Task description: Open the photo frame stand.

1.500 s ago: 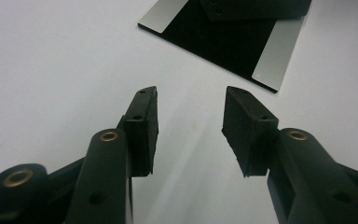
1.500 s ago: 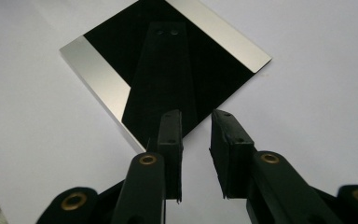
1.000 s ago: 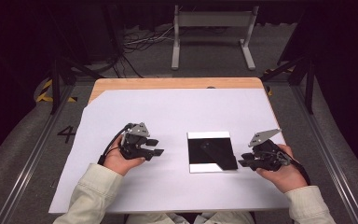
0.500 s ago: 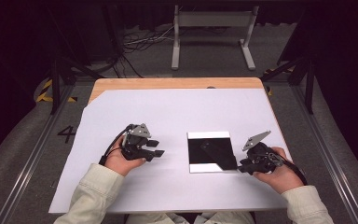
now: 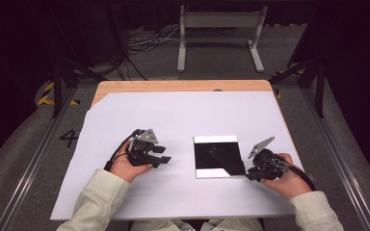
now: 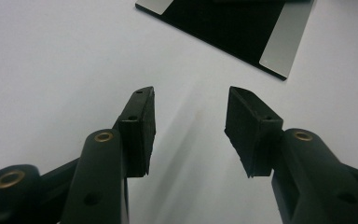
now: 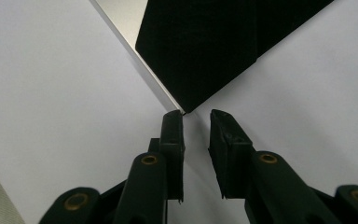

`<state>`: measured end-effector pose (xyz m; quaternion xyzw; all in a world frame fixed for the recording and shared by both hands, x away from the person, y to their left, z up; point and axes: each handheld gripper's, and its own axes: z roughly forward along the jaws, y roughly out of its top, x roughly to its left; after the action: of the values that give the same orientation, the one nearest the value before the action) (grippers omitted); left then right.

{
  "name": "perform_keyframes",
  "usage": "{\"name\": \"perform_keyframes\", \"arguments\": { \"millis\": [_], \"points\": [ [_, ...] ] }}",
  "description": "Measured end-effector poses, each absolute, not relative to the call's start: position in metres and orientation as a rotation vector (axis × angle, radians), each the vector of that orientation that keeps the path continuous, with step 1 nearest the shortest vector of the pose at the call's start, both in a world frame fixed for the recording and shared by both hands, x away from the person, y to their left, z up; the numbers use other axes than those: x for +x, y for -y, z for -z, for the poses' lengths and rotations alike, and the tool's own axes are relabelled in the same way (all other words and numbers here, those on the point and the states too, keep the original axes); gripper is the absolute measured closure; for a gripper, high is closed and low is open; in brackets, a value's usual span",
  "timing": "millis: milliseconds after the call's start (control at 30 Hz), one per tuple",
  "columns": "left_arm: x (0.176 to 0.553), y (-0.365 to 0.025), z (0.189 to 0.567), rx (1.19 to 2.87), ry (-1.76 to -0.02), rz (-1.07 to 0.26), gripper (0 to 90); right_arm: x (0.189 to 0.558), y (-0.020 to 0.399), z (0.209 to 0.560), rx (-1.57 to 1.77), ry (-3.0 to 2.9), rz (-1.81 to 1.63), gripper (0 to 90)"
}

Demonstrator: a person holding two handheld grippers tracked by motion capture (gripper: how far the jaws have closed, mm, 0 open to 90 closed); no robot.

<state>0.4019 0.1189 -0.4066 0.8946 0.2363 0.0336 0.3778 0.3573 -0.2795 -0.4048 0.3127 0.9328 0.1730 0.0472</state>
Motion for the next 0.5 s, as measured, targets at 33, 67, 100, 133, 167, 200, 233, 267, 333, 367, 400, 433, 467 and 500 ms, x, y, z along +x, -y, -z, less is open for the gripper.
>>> {"name": "perform_keyframes", "arguments": {
  "millis": [33,67,100,133,167,200,233,267,333,367,400,433,467,500],
  "points": [
    [0.4019,-0.1188,0.4067,2.286,-0.604,-0.085,53.3,0.3574,0.2791,0.4056,0.947,-2.85,-0.52,76.6],
    [0.4019,-0.1188,0.4068,2.286,-0.605,-0.085,53.3,0.3575,0.2785,0.4064,0.943,-2.854,-0.514,77.4],
    [0.4018,-0.1185,0.4072,2.286,-0.605,-0.083,53.2,0.3577,0.278,0.4071,0.941,-2.856,-0.508,78.0],
    [0.4017,-0.1181,0.4076,2.287,-0.606,-0.081,53.2,0.3578,0.2771,0.4084,0.936,-2.859,-0.5,78.7],
    [0.4014,-0.1176,0.4081,2.286,-0.608,-0.083,53.1,0.3578,0.2762,0.4092,0.931,-2.862,-0.492,79.5],
    [0.4016,-0.1174,0.4082,2.29,-0.603,-0.084,53.1,0.3576,0.2755,0.4095,0.925,-2.86,-0.487,80.5],
    [0.4015,-0.117,0.4084,2.29,-0.603,-0.083,53.1,0.3576,0.2751,0.4092,0.921,-2.857,-0.488,81.7],
    [0.4015,-0.1169,0.4084,2.291,-0.601,-0.082,53.1,0.3573,0.2747,0.4087,0.919,-2.853,-0.489,82.7],
    [0.4015,-0.1168,0.4084,2.29,-0.601,-0.08,53.0,0.357,0.2741,0.4082,0.908,-2.849,-0.49,84.4],
    [0.4016,-0.117,0.4083,2.291,-0.601,-0.078,53.0,0.357,0.2741,0.4082,0.908,-2.849,-0.49,84.4],
    [0.4017,-0.1171,0.4081,2.292,-0.601,-0.081,53.0,0.3566,0.2736,0.4081,0.902,-2.85,-0.487,85.6],
    [0.4017,-0.1172,0.4082,2.29,-0.602,-0.082,52.9,0.3562,0.2733,0.4077,0.89,-2.854,-0.488,86.4],
    [0.4017,-0.1172,0.4082,2.29,-0.602,-0.082,52.8,0.3559,0.2732,0.407,0.883,-2.853,-0.489,86.6],
    [0.4017,-0.1171,0.4084,2.289,-0.605,-0.081,52.7,0.3556,0.2733,0.4062,0.883,-2.851,-0.491,86.7]
  ]
}}
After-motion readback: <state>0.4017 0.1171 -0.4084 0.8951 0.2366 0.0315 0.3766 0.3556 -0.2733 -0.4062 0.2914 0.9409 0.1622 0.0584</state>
